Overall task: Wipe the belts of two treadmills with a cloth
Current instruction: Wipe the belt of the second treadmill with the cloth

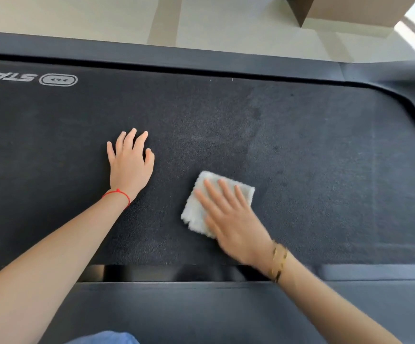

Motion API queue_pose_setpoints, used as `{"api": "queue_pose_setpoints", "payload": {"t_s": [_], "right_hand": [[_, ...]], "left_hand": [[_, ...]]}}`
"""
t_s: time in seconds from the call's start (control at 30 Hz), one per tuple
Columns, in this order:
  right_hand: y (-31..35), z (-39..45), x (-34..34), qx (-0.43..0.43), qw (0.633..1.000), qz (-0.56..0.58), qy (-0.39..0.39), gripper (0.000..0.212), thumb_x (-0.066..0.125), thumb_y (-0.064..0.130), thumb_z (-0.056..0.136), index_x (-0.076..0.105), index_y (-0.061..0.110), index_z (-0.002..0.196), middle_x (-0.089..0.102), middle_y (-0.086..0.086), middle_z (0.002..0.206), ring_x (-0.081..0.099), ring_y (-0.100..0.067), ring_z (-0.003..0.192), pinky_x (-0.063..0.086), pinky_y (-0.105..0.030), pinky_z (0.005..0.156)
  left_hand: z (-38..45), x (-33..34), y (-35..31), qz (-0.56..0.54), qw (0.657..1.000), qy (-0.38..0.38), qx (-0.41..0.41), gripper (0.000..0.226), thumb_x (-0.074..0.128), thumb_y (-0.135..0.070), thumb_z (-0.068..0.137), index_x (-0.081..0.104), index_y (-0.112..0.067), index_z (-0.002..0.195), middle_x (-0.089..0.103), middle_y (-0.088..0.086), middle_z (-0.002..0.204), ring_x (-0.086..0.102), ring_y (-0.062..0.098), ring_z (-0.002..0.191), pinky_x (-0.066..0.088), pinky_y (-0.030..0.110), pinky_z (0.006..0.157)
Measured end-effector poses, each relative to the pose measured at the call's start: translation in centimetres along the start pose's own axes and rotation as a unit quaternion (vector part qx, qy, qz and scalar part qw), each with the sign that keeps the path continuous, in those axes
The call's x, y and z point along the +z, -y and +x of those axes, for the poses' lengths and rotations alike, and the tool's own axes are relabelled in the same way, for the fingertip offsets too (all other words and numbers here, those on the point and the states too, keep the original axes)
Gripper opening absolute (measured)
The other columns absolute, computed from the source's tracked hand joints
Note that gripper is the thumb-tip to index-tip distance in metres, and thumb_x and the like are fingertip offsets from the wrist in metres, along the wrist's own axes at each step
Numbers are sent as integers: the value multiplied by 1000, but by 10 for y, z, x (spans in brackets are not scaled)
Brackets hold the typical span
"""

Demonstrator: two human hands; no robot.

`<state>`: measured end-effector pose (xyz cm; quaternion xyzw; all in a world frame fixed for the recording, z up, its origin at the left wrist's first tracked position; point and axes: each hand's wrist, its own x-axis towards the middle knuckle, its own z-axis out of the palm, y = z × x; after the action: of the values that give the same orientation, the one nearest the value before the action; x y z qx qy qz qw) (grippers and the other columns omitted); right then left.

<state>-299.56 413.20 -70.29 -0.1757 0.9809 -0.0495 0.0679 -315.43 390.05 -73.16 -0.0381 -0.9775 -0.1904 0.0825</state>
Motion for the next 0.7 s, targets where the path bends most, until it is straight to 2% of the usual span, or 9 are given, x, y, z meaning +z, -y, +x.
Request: {"api": "queue_pose_setpoints", "payload": {"t_s": [0.13, 0.2, 0.23, 0.3, 0.37, 0.43, 0.5, 0.6, 0.7], "right_hand": [[17, -30, 7, -73, 996, 54, -1, 55, 21, 37, 106, 6, 30, 158, 3, 7, 166, -5, -21, 153, -5, -41, 123], [-1, -21, 6, -63, 998, 27, -8, 54, 19, 37, 106, 4, 30, 158, 3, 6, 166, -3, -21, 153, -3, -40, 123], [-16, -11, 4, -37, 999, 3, -11, 55, 18, 37, 106, 3, 28, 158, 2, 3, 166, -1, -23, 153, 0, -42, 123], [-56, 18, -3, 68, 997, -16, -15, 54, 15, 36, 107, -5, 27, 157, -5, -1, 166, -2, -27, 153, 2, -45, 122], [-91, 43, -14, 175, 984, 25, -7, 54, 16, 36, 107, -4, 27, 157, -8, -1, 166, -6, -29, 152, -2, -46, 122], [-103, 57, -20, 213, 975, 65, -11, 54, 16, 37, 107, -1, 28, 158, -7, 0, 166, -8, -30, 152, -6, -47, 121], [-89, 57, -17, 202, 977, 61, -15, 54, 16, 37, 108, 1, 28, 158, -6, 0, 166, -8, -31, 152, -6, -49, 122], [-46, 23, -5, 113, 993, 36, -10, 54, 16, 36, 107, -1, 28, 158, -5, 0, 166, -7, -31, 152, -3, -50, 122], [-2, -29, 3, 39, 998, 51, -2, 55, 14, 38, 106, -2, 30, 158, -8, 7, 166, -15, -23, 152, -11, -43, 122]], "left_hand": [[0, -2, 0, -4, 1000, 0, -3, 47, 43, -23, 104, 44, -15, 150, 35, 11, 160, 22, 29, 152, 7, 57, 123], [0, -2, 0, -2, 1000, 3, -1, 47, 43, -24, 104, 43, -15, 150, 34, 10, 160, 21, 29, 152, 7, 56, 124], [0, -3, 0, -1, 1000, 6, -1, 47, 42, -24, 104, 43, -15, 150, 34, 10, 160, 21, 29, 152, 7, 56, 124], [-2, -4, -1, -1, 1000, 6, -1, 47, 42, -23, 105, 42, -14, 151, 33, 11, 160, 21, 29, 152, 7, 56, 124], [-4, -5, -2, -2, 1000, 5, 1, 47, 43, -22, 104, 43, -13, 150, 34, 12, 160, 22, 30, 152, 8, 56, 124], [-6, -5, -3, -5, 1000, 3, 3, 46, 44, -21, 104, 44, -12, 149, 35, 12, 159, 23, 31, 151, 9, 57, 124], [-8, -4, -4, -9, 1000, 1, 8, 45, 45, -20, 103, 47, -11, 147, 38, 12, 157, 25, 31, 150, 10, 58, 123], [-10, -2, -8, -21, 1000, -1, 15, 42, 47, -19, 102, 52, -11, 143, 43, 10, 153, 29, 30, 148, 12, 58, 123], [-11, 1, -26, -41, 998, -4, 39, 40, 48, -18, 100, 55, -11, 139, 48, 10, 148, 35, 30, 144, 14, 58, 122]]}}
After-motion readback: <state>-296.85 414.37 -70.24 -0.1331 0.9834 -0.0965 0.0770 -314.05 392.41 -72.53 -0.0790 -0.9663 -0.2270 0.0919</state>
